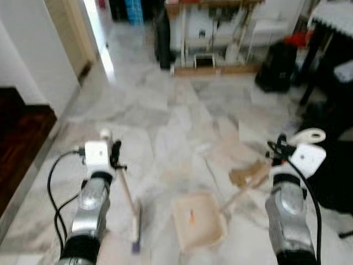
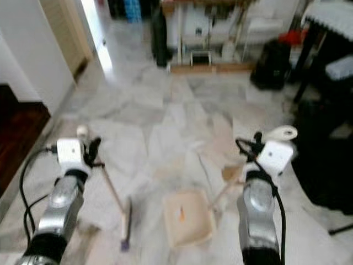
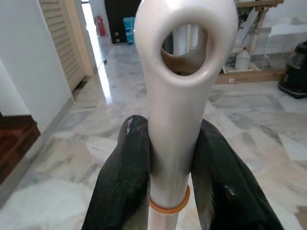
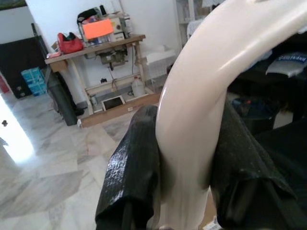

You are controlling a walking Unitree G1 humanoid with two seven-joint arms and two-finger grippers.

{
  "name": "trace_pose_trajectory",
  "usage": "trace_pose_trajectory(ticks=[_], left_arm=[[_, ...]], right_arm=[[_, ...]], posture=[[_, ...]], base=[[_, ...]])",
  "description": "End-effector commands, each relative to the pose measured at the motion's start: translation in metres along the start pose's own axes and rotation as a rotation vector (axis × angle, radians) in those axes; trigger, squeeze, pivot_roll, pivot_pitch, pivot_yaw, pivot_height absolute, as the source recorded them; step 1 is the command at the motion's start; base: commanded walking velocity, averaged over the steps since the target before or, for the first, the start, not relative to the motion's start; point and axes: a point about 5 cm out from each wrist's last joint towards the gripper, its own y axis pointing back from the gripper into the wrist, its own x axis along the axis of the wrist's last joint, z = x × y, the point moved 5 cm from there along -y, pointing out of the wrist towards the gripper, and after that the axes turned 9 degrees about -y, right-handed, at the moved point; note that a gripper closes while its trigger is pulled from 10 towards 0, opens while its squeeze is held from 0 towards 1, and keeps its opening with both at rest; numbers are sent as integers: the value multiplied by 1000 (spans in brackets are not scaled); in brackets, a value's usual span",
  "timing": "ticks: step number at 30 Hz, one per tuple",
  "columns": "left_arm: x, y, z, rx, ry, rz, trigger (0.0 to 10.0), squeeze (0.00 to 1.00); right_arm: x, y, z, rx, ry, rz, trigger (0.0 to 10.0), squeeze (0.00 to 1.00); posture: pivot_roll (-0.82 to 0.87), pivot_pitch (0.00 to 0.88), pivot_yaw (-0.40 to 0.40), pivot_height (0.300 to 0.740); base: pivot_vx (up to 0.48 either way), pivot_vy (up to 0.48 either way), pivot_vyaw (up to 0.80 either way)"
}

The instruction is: Sweep floor

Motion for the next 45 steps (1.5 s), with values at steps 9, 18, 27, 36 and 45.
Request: trace_pose_trajectory(ticks=[9, 18, 27, 36, 45], left_arm=[[14, -4, 6, -10, 14, 50, 10000, 0], [14, -6, 6, -6, 18, 48, 10000, 0], [15, -6, 6, -6, 21, 53, 10000, 0], [14, -5, 5, -14, 15, 47, 10000, 0], [12, -3, 11, -25, 17, 41, 10000, 0]], right_arm=[[11, -4, 0, 3, -6, 40, 10000, 0], [11, -6, -1, 3, -4, 38, 10000, 0], [12, -6, -1, 1, -5, 40, 10000, 0], [12, -6, 3, -11, 1, 41, 10000, 0], [13, -2, 15, -16, 32, 36, 10000, 0]], posture=[[-56, 0, 37, 740], [-54, 0, 33, 740], [-55, 0, 37, 740], [-62, 0, 46, 740], [-84, 0, 44, 740]], base=[[480, 0, 0], [480, 0, 0], [282, 0, 0], [0, 0, 0], [0, 0, 0]])
